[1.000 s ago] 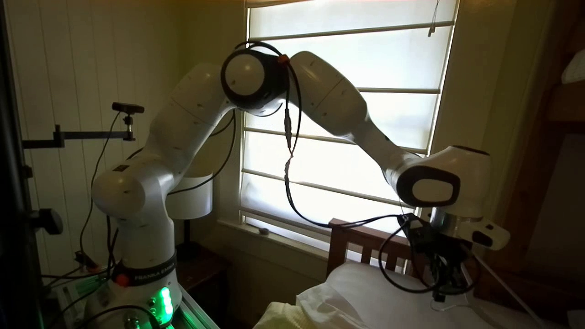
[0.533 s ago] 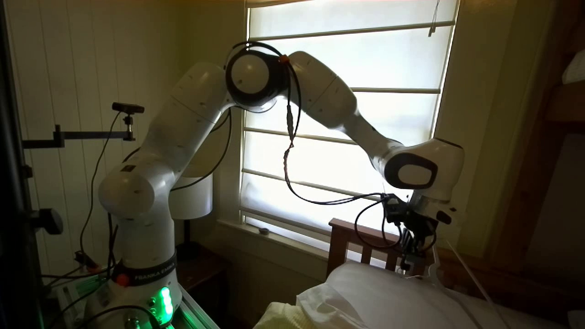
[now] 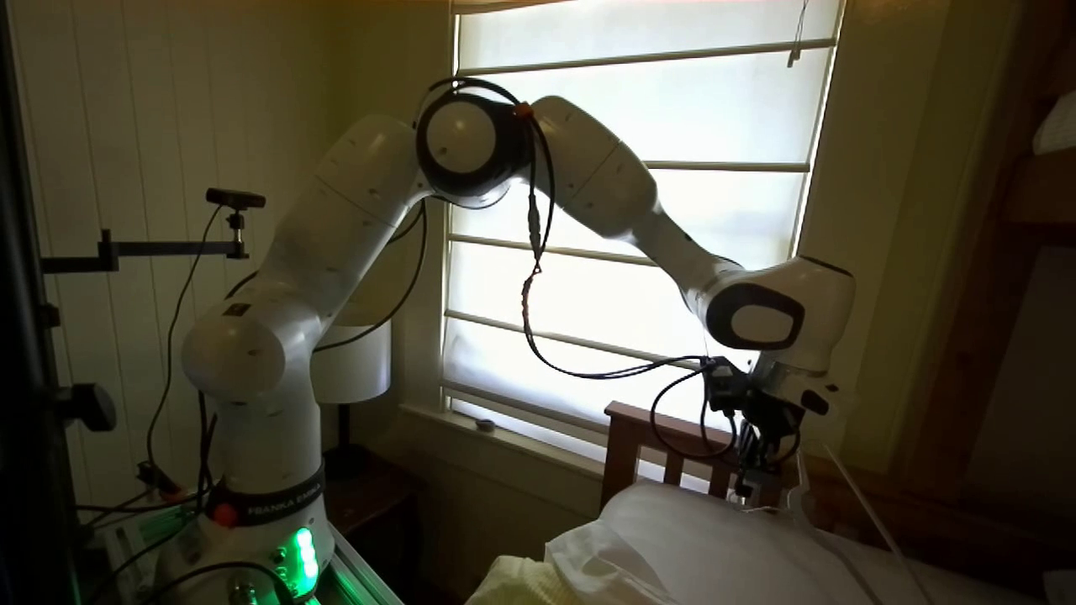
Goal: Move the coat hanger to the top end of the bed
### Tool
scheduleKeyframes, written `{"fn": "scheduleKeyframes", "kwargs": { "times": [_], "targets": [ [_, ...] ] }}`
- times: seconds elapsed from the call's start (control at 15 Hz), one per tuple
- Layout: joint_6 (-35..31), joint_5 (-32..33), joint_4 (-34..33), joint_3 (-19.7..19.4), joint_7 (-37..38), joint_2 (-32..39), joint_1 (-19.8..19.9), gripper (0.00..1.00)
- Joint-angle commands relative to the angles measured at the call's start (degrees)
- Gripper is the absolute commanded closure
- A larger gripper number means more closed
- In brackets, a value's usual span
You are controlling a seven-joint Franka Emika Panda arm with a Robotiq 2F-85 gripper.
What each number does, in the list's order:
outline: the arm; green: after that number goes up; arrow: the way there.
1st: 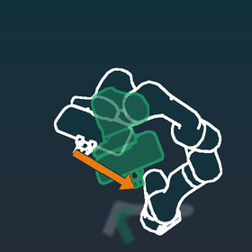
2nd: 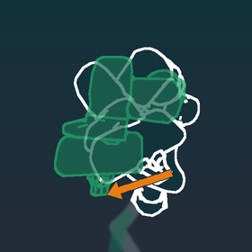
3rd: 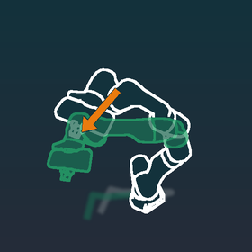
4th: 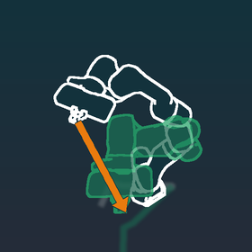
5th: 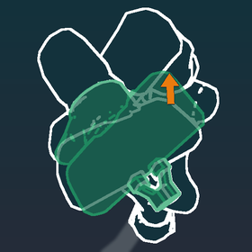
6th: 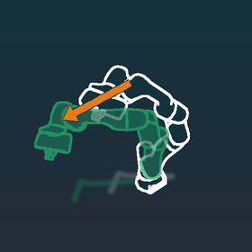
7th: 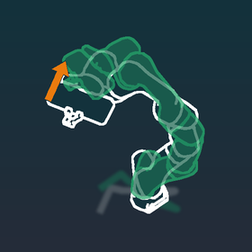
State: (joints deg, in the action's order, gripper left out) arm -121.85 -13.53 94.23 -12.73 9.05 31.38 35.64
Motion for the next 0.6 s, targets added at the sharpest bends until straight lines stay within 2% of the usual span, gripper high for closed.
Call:
{"fn": "scheduleKeyframes", "kwargs": {
  "times": [0.0, 0.27, 0.53],
  "targets": [
    [-0.9, -4.5, -1.3, 0.6, 1.5, 0.3, -2.8, 0.99],
    [0.2, -4.0, -2.4, -0.4, 6.4, 0.9, -7.8, 0.99],
    [1.8, -3.0, -1.9, -0.8, 8.1, 0.3, -10.9, 0.99]
  ]
}}
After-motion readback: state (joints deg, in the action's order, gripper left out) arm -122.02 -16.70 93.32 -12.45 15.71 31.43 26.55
